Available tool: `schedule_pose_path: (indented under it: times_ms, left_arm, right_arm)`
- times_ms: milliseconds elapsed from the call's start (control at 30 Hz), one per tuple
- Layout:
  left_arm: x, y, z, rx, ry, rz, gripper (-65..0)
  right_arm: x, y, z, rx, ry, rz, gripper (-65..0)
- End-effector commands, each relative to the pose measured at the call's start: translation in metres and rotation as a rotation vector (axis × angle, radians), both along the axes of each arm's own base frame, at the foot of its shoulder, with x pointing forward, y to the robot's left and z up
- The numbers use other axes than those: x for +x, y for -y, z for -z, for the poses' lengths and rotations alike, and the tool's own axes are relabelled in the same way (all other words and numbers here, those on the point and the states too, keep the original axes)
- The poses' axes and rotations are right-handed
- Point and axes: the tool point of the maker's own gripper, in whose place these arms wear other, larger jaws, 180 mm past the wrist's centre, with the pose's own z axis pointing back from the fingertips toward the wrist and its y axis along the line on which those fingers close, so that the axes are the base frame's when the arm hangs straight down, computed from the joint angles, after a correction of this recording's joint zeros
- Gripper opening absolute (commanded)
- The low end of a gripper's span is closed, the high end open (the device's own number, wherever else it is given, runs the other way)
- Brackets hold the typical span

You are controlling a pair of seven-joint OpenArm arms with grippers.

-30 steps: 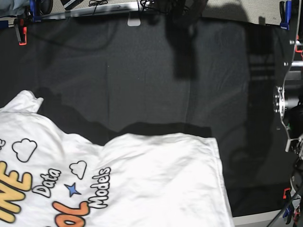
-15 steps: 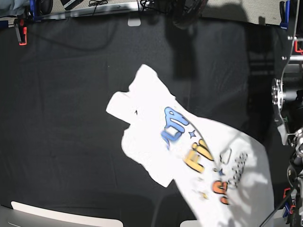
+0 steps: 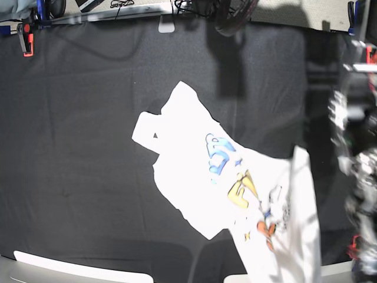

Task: Layout the t-shirt on the table in an organized manner, then fold the t-shirt properly
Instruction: 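Hold the shirt corner up with the left gripper over the table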

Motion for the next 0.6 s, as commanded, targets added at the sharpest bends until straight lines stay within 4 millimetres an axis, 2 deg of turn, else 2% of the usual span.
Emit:
schedule_pose_path:
  times_ms: [0,100,133,200,267,400,567]
  left_arm:
    - [-0.004,0.015,-0.007,-0.007,0.038,0.038,-65.0]
    - [-0.004,0.046,0.024,0.019,0.035,0.073,-65.0]
    - [-0.005,0.054,0.028,0.003,0.039,0.101,-65.0]
    - [-0.003,0.062,0.035,-0.031,0.018,0.148,-65.0]
    - [0.004,0.062,0.039,-0.029,-0.004,0.146,-65.0]
    - [0.018,0.060,0.033,-0.025,-0.029,0.147,-65.0]
    - [0.036,0.050,0.019,-0.035,-0.091,0.170,-65.0]
  right_arm:
    - [0.011,-0.011,0.031,0.045,-0.077,-0.047,-65.0]
    - [0.033,-0.038,0.100,0.153,-0.178,-0.130,-65.0]
    - [0.040,-0.047,0.113,0.169,-0.189,-0.155,-65.0]
    - [0.054,-0.059,0.121,0.198,-0.162,-0.181,-65.0]
    - [0.065,-0.070,0.112,0.224,-0.098,-0.219,-65.0]
    - [0.081,-0.087,0.075,0.172,-0.016,-0.283,-65.0]
    - [0.081,-0.081,0.047,0.096,-0.001,-0.267,-65.0]
